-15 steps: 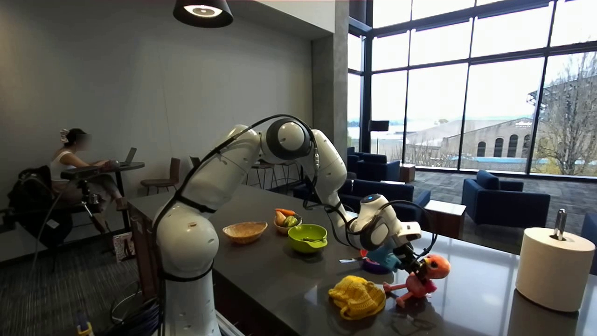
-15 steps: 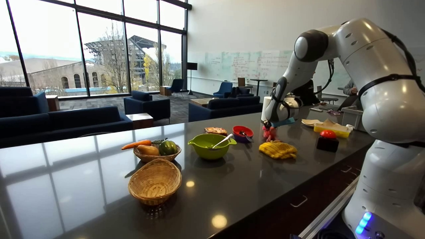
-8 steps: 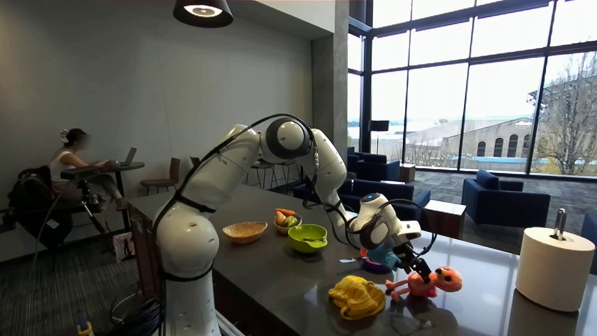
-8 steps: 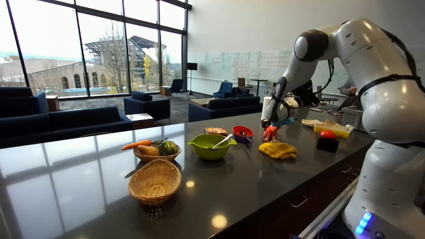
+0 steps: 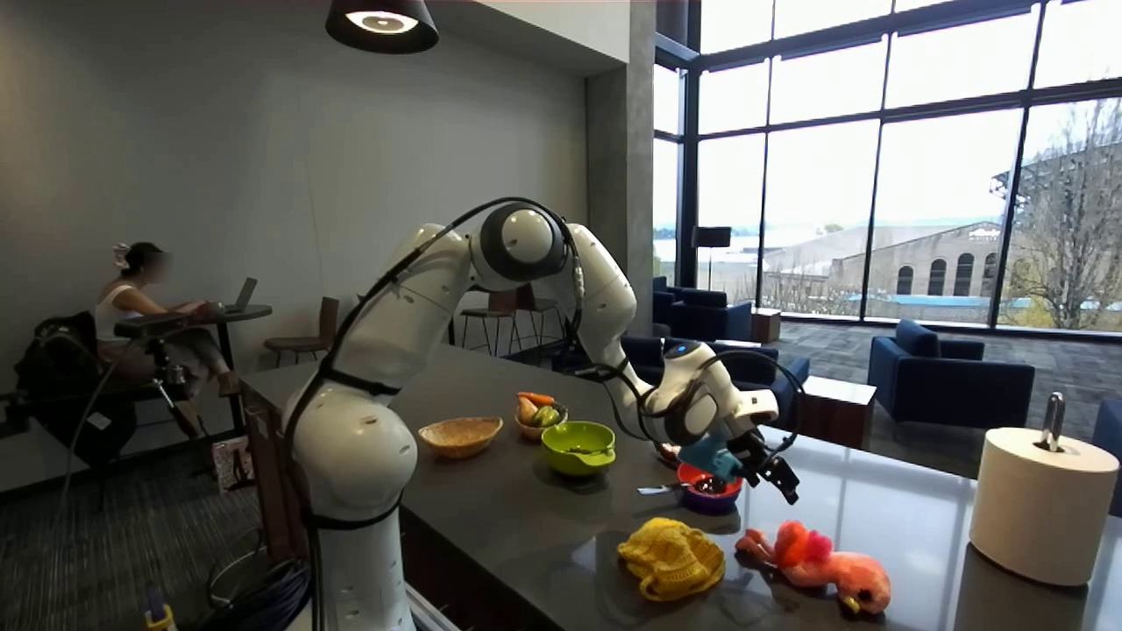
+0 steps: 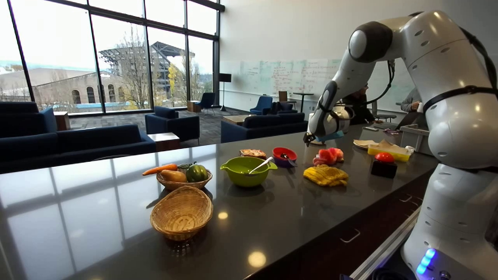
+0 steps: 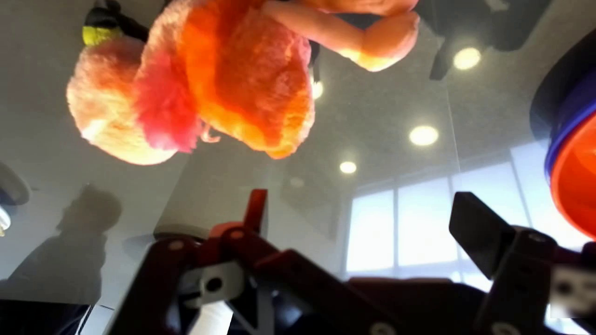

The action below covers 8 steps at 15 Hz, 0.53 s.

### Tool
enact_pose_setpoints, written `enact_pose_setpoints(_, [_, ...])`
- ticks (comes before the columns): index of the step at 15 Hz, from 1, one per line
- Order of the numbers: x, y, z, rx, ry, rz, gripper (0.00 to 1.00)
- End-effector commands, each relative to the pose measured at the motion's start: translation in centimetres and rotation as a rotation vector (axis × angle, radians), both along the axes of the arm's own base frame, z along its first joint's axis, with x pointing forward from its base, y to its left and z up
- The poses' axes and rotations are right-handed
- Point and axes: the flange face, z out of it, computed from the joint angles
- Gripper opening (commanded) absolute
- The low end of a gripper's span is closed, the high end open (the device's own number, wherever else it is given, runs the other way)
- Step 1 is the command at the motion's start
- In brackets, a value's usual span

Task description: Take the pink plush toy out of the woven basket

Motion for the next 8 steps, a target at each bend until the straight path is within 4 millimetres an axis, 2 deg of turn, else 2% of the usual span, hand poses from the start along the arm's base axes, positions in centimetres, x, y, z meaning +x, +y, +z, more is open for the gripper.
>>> enact_pose_setpoints(1, [-1.8, 1.9, 3.5, 0.015, 0.011, 0.010, 1.00])
enact_pose_setpoints(8, [-4.4, 7.0, 9.4, 0.080, 0.076, 0.062, 1.00])
